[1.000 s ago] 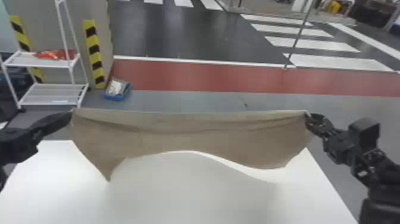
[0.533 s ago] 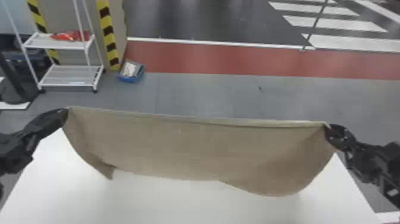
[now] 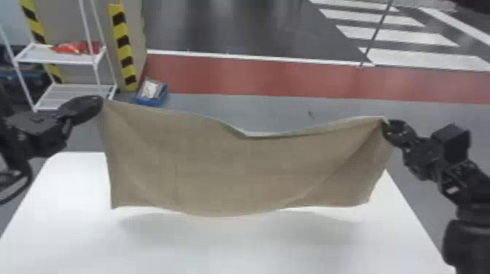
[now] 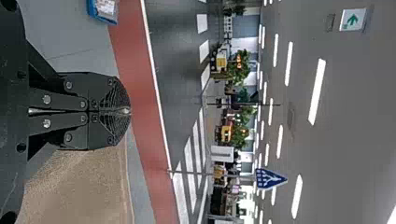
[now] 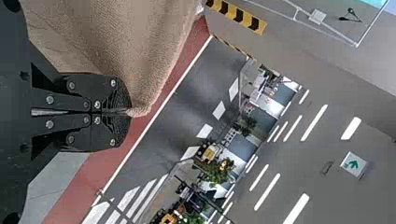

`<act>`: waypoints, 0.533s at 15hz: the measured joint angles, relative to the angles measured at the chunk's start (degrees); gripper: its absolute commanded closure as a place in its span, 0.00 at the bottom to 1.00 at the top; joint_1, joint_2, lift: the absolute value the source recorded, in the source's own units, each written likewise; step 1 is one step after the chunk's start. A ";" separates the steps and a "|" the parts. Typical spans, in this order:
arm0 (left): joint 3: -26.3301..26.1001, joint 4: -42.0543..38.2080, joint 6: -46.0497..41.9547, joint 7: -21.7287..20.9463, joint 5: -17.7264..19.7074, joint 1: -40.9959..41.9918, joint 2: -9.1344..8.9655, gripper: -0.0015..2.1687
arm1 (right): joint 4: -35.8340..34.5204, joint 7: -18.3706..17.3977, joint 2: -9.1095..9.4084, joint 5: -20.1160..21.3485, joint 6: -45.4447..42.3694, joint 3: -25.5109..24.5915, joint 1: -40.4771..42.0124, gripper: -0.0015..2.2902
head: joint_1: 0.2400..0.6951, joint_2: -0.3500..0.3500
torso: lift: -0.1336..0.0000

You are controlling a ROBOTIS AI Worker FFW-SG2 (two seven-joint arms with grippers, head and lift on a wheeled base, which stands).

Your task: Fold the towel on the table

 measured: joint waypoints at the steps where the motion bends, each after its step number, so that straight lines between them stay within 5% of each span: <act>1: -1.65 2.16 0.01 0.86 -0.57 -2.01 -0.07 0.79 | 1.08 -0.28 -0.08 0.81 0.21 0.65 -1.69 0.85 | 0.81 0.25 | 1.00; 4: -4.54 7.78 -0.29 2.37 -1.01 -7.29 -0.56 0.79 | 3.67 -1.78 -0.18 2.53 1.35 2.12 -7.10 0.85 | 0.73 0.24 | 1.00; 8: -0.87 6.85 -1.08 0.59 0.57 -6.16 -0.09 0.79 | 1.86 -1.74 -0.84 2.08 3.08 1.55 -6.57 0.85 | 0.68 0.25 | 1.00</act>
